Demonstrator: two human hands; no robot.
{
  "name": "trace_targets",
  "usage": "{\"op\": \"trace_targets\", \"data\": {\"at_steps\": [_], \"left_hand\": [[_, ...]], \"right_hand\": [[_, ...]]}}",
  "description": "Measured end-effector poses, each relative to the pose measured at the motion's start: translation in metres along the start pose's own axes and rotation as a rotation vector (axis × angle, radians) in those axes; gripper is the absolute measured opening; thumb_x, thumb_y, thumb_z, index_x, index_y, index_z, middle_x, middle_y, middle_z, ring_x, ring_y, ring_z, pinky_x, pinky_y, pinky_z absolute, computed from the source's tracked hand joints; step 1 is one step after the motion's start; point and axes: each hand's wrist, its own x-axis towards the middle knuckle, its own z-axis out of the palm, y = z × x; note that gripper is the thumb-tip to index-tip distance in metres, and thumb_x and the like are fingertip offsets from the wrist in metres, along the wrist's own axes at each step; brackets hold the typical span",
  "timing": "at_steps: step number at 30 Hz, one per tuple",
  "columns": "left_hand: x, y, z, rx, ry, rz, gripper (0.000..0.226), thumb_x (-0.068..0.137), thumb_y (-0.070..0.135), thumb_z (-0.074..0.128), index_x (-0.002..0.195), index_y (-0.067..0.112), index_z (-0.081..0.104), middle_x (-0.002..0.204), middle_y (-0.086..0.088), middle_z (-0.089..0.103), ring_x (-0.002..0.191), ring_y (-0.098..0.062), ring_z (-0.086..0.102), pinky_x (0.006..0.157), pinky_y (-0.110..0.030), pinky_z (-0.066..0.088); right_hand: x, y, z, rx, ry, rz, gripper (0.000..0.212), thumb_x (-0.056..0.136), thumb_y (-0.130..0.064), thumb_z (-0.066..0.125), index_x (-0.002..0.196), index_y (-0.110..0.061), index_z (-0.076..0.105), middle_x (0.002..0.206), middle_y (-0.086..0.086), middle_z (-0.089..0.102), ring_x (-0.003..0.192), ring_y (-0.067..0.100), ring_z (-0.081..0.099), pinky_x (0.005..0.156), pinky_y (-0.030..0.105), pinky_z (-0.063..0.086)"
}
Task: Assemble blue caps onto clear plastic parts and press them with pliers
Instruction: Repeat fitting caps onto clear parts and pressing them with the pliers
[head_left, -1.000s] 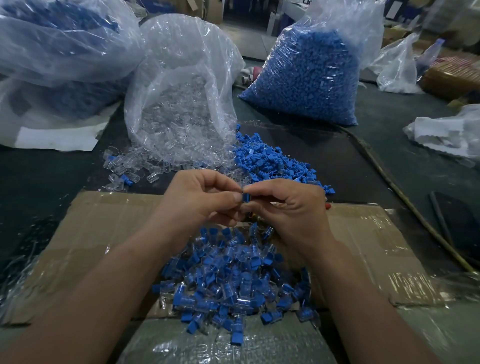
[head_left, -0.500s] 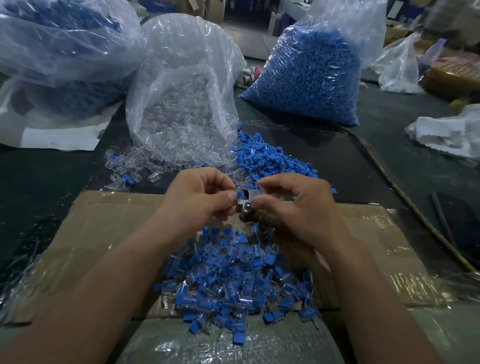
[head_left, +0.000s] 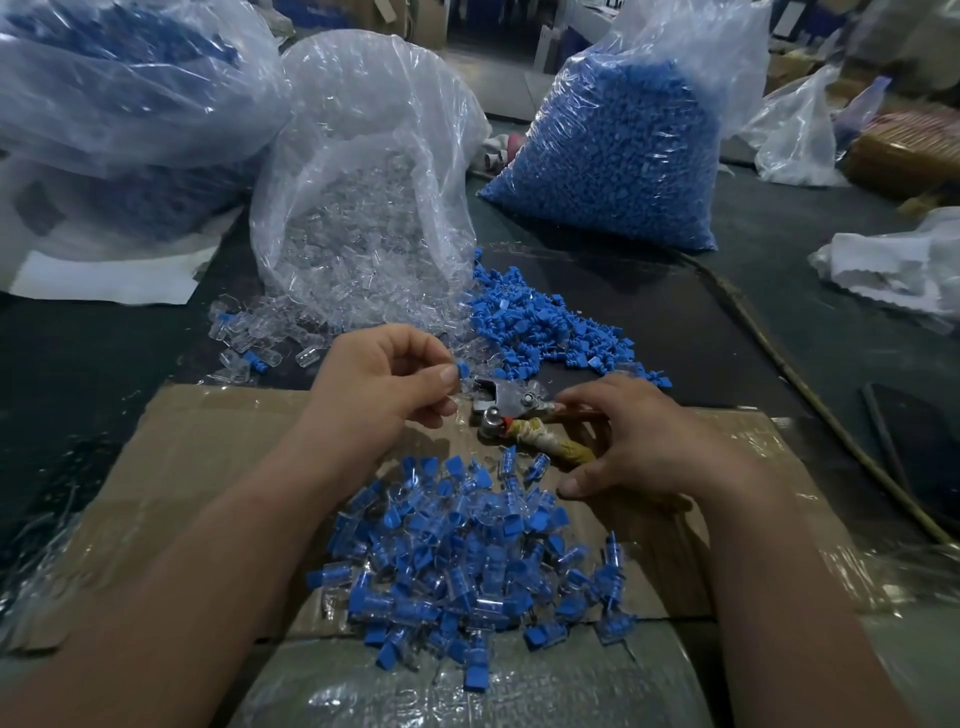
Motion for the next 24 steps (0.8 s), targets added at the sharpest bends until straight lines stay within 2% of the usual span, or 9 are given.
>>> {"op": "trace_targets", "data": {"at_steps": [3, 5, 8, 11, 13, 15, 18, 22, 24], "left_hand": [[0.001, -0.001, 0.000, 0.000, -0.006, -0.004, 0.015, 0.080, -0.005, 0.059, 0.072, 0.007, 0.059, 0.054, 0.003, 0.063, 0.050, -0.006, 0.059, 0.051, -0.015, 0.050], [0.001, -0.001, 0.000, -0.002, -0.001, -0.004, 0.016, 0.080, -0.005, 0.059, 0.071, 0.007, 0.059, 0.054, 0.003, 0.063, 0.050, -0.006, 0.059, 0.051, -0.015, 0.050], [0.001, -0.001, 0.000, -0.012, 0.005, -0.006, 0.016, 0.081, -0.005, 0.059, 0.071, 0.008, 0.059, 0.054, 0.003, 0.063, 0.050, -0.006, 0.059, 0.051, -0.016, 0.050], [0.001, -0.002, 0.000, -0.027, 0.024, -0.005, 0.015, 0.081, -0.005, 0.058, 0.073, 0.007, 0.059, 0.056, 0.001, 0.063, 0.051, -0.006, 0.059, 0.051, -0.016, 0.050], [0.002, -0.002, 0.000, -0.034, 0.049, 0.006, 0.015, 0.081, -0.005, 0.058, 0.073, 0.007, 0.059, 0.056, 0.001, 0.062, 0.051, -0.006, 0.060, 0.052, -0.016, 0.051], [0.002, -0.002, 0.001, -0.038, 0.071, 0.022, 0.017, 0.082, -0.006, 0.057, 0.073, 0.008, 0.058, 0.054, 0.002, 0.062, 0.051, -0.005, 0.060, 0.052, -0.016, 0.052], [0.002, -0.002, 0.003, -0.037, 0.095, 0.056, 0.019, 0.083, -0.007, 0.056, 0.072, 0.009, 0.057, 0.052, 0.005, 0.062, 0.051, -0.005, 0.060, 0.052, -0.017, 0.052], [0.001, -0.002, 0.003, -0.020, 0.120, 0.111, 0.019, 0.083, -0.005, 0.056, 0.073, 0.011, 0.057, 0.054, 0.007, 0.063, 0.053, -0.004, 0.060, 0.054, -0.016, 0.051], [0.000, -0.001, 0.003, -0.016, 0.134, 0.135, 0.019, 0.083, -0.005, 0.055, 0.074, 0.012, 0.057, 0.056, 0.008, 0.064, 0.054, -0.003, 0.060, 0.054, -0.014, 0.051]], "right_hand": [[0.000, -0.003, -0.001, 0.036, 0.047, 0.009, 0.076, 0.057, -0.045, 0.081, 0.126, -0.034, 0.049, 0.099, -0.018, 0.041, 0.098, 0.005, 0.039, 0.078, 0.026, 0.034], [0.000, -0.005, -0.001, 0.036, 0.082, 0.003, 0.061, 0.062, -0.040, 0.079, 0.118, -0.032, 0.055, 0.092, -0.020, 0.044, 0.087, 0.003, 0.044, 0.068, 0.022, 0.037], [0.000, -0.010, 0.002, -0.047, 0.150, 0.008, 0.040, 0.069, -0.033, 0.072, 0.106, -0.031, 0.058, 0.089, -0.015, 0.048, 0.084, 0.006, 0.046, 0.068, 0.026, 0.041], [0.001, -0.011, 0.006, -0.119, 0.218, -0.009, 0.025, 0.076, -0.026, 0.064, 0.098, -0.031, 0.054, 0.090, -0.009, 0.052, 0.080, 0.008, 0.044, 0.061, 0.026, 0.036], [0.001, -0.011, 0.007, -0.083, 0.280, -0.033, 0.020, 0.079, -0.021, 0.061, 0.094, -0.031, 0.052, 0.088, -0.009, 0.052, 0.075, 0.005, 0.043, 0.055, 0.024, 0.031], [0.000, -0.012, 0.005, -0.026, 0.353, -0.075, 0.019, 0.079, -0.019, 0.061, 0.090, -0.029, 0.049, 0.083, -0.011, 0.048, 0.073, 0.007, 0.041, 0.056, 0.026, 0.030], [-0.002, -0.017, 0.004, 0.045, 0.429, -0.138, 0.027, 0.075, -0.012, 0.061, 0.091, -0.028, 0.046, 0.085, -0.010, 0.045, 0.081, 0.011, 0.043, 0.064, 0.028, 0.032], [-0.005, -0.025, 0.009, 0.096, 0.465, -0.177, 0.034, 0.072, -0.014, 0.063, 0.094, -0.031, 0.043, 0.083, -0.013, 0.047, 0.076, 0.011, 0.044, 0.058, 0.016, 0.029], [-0.005, -0.027, 0.011, 0.129, 0.447, -0.193, 0.035, 0.072, -0.015, 0.062, 0.096, -0.031, 0.042, 0.083, -0.014, 0.047, 0.074, 0.009, 0.044, 0.058, 0.017, 0.029]]}}
